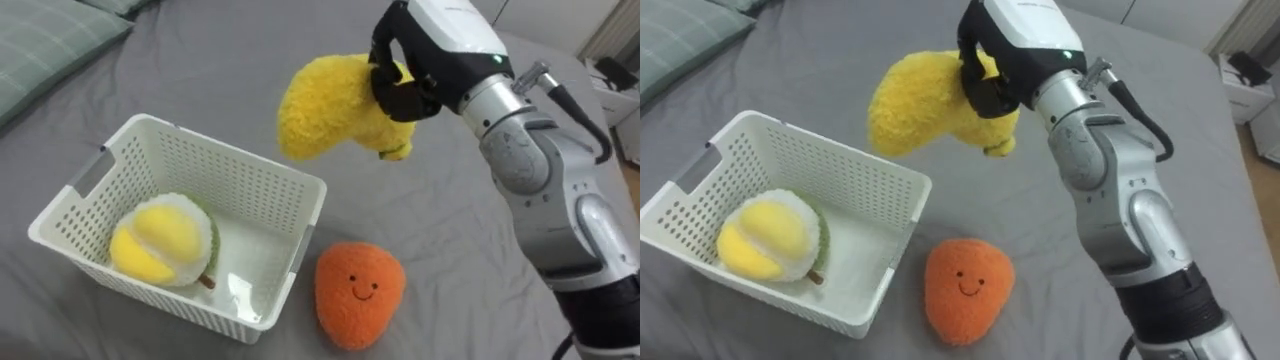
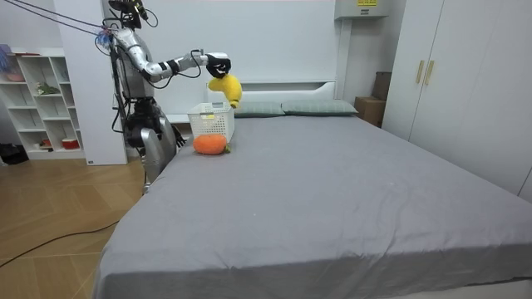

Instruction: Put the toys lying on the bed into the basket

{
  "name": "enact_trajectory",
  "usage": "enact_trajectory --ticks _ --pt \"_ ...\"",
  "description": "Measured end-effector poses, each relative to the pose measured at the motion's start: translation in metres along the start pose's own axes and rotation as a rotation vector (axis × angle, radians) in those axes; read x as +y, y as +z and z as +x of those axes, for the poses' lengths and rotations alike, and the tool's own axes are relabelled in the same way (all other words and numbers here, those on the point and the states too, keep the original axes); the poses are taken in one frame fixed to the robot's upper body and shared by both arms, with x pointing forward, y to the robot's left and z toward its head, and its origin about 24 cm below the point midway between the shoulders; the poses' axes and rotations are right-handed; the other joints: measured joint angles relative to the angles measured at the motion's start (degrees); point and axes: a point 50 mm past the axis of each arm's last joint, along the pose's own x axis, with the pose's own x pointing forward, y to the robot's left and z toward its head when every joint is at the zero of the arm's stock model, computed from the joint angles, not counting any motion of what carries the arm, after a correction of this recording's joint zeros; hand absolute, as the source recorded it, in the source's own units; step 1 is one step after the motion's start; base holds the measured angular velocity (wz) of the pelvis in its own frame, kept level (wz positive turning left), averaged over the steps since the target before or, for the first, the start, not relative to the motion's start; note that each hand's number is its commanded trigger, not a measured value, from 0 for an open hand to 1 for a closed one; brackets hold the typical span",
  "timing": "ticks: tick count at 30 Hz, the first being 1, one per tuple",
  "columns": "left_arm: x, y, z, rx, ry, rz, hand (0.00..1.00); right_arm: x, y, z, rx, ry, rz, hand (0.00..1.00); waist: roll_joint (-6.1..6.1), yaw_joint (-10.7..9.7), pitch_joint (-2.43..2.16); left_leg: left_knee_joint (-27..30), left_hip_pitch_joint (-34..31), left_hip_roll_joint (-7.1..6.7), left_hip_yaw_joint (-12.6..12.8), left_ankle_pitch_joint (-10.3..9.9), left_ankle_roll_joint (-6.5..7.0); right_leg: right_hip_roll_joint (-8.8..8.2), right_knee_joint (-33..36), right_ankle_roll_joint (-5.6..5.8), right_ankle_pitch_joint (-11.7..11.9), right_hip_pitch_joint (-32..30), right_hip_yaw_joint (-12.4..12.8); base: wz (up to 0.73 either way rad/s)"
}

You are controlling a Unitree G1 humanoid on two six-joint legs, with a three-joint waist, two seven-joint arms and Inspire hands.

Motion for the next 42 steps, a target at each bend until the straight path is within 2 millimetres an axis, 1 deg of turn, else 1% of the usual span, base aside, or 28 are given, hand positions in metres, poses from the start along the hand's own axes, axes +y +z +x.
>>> enact_trajectory --ticks 1,3,8,11,13,14,17,18,19,22,24,25,27,30,42 --pt "0.000 0.001 0.000 -0.004 0.000 0.002 0.00 0.002 0.002 0.001 -0.006 0.003 0.006 1.00 -0.02 0.15 0.01 0.05 -0.12 -0.04 -0.25 0.00 0.01 -0.05 0.00 0.00 0.00 0.00 -0.17 0.19" --pt "0.000 0.005 0.001 -0.019 0.001 0.025 0.00 0.007 0.009 0.002 -0.032 0.021 0.027 1.00 -0.05 0.23 -0.02 0.07 -0.79 -0.18 -1.35 0.00 0.05 -0.32 0.02 0.08 -0.05 -0.06 -1.40 0.26" --pt "0.002 0.006 0.002 -0.022 0.006 0.045 0.00 0.015 0.017 0.003 -0.067 0.063 0.056 1.00 -0.02 2.91 0.01 0.16 -0.83 -0.19 -1.95 0.00 0.07 -0.28 0.01 0.10 -0.05 -0.04 -1.91 0.07" --pt "0.001 0.005 0.002 -0.012 0.004 0.047 0.00 0.023 0.023 0.004 -0.088 0.110 0.048 1.00 -0.07 3.59 0.04 0.07 -0.90 -0.20 -2.71 -0.01 0.07 -0.31 0.01 0.14 -0.08 0.12 -2.91 0.12" --pt "0.001 0.005 0.002 -0.003 0.001 0.050 0.00 0.027 0.027 0.007 -0.096 0.142 0.037 1.00 -0.15 4.23 0.11 0.04 -1.00 -0.20 -2.74 -0.02 0.07 -0.31 -0.02 0.21 -0.13 0.06 -3.01 0.02" --pt "0.001 0.005 0.002 -0.005 0.001 0.061 0.00 0.029 0.030 0.008 -0.100 0.155 0.038 1.00 -0.26 4.80 0.16 0.04 -1.04 -0.20 -2.80 -0.03 0.07 -0.31 -0.04 0.24 -0.14 0.03 -3.12 0.00" --pt "0.001 0.006 0.002 -0.007 0.002 0.070 0.00 0.037 0.036 0.010 -0.109 0.205 0.057 1.00 -0.50 4.99 0.22 0.07 -1.10 -0.27 -3.47 -0.02 0.07 -0.31 -0.16 0.29 -0.18 0.30 -3.51 0.11" --pt "0.001 0.006 0.002 -0.009 0.003 0.070 0.00 0.041 0.037 0.011 -0.104 0.221 0.069 1.00 -0.64 5.03 0.28 0.12 -1.12 -0.33 -3.90 -0.02 0.07 -0.34 -0.50 0.29 -0.18 0.63 -4.27 0.15" --pt "0.001 0.007 0.002 -0.011 0.003 0.069 0.00 0.043 0.037 0.012 -0.101 0.228 0.072 1.00 -0.84 5.10 0.22 0.12 -1.13 -0.40 -4.01 -0.02 0.07 -0.36 -0.80 0.29 -0.18 0.78 -4.58 0.10" --pt "0.002 0.010 0.002 -0.020 0.004 0.066 0.00 0.048 0.036 0.013 -0.092 0.251 0.086 1.00 -1.24 6.22 0.40 0.12 -1.25 -0.40 -4.09 -0.02 0.06 -0.35 -0.94 0.30 -0.18 0.80 -4.80 0.01" --pt "0.002 0.010 0.003 -0.021 0.006 0.066 0.00 0.054 0.037 0.015 -0.084 0.266 0.103 0.66 -1.44 6.64 0.51 0.06 -1.27 -0.39 -4.13 -0.02 0.06 -0.35 -0.94 0.30 -0.18 0.83 -4.79 0.00" --pt "0.002 0.010 0.003 -0.020 0.006 0.066 0.00 0.056 0.037 0.015 -0.083 0.271 0.104 0.00 -1.50 6.71 0.54 0.06 -1.30 -0.40 -4.13 -0.03 0.07 -0.36 -0.94 0.30 -0.18 0.81 -4.80 0.00" --pt "0.002 0.010 0.003 -0.020 0.007 0.066 0.00 0.062 0.036 0.017 -0.073 0.294 0.111 0.00 -1.66 6.99 0.61 0.10 -1.56 -0.43 -4.18 -0.08 0.11 -0.39 -0.95 0.30 -0.18 0.66 -4.81 0.00" --pt "0.002 0.010 0.003 -0.020 0.007 0.065 0.00 0.068 0.033 0.017 -0.054 0.308 0.113 0.00 -1.68 7.49 0.60 0.27 -1.76 -0.52 -4.43 -0.11 0.14 -0.48 -0.96 0.36 -0.22 0.62 -5.10 0.05" --pt "0.002 0.011 0.003 -0.021 0.004 0.066 0.00 0.073 0.027 0.018 -0.027 0.306 0.115 0.00 -1.61 7.82 0.64 0.37 -1.83 -0.71 -4.48 -0.10 0.16 -0.64 -0.99 0.42 -0.26 0.69 -5.54 0.01"
